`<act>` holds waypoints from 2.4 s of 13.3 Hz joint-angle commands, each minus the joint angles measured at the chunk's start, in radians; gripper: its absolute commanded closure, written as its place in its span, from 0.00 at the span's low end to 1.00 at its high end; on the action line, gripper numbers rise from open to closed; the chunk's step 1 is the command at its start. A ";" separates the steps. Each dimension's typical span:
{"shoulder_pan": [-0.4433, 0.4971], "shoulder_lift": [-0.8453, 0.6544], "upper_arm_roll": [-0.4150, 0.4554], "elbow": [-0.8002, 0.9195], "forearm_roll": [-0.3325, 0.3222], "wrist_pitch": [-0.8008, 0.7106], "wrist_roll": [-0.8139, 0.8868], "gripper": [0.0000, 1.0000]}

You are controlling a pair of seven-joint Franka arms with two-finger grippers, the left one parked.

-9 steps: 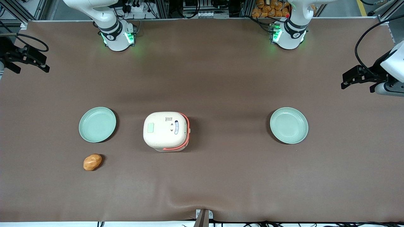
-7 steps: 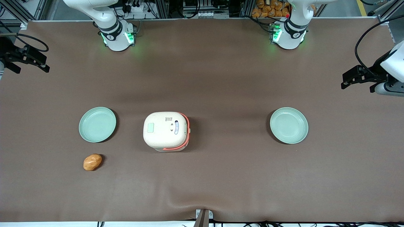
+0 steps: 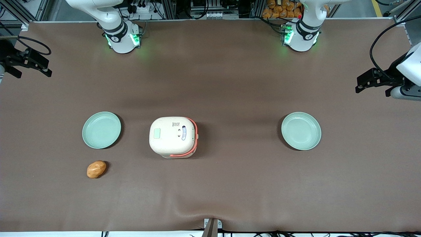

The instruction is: Press rice cooker button with right arm

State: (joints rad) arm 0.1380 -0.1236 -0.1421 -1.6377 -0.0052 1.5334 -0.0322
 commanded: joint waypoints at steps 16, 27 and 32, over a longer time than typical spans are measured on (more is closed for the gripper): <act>0.110 0.077 0.015 0.019 0.063 0.063 0.159 0.00; 0.319 0.323 0.015 0.019 0.054 0.230 0.222 1.00; 0.354 0.386 0.013 0.018 0.057 0.312 0.225 1.00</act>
State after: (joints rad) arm 0.4724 0.2465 -0.1203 -1.6360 0.0479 1.8379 0.1789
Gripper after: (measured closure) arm 0.991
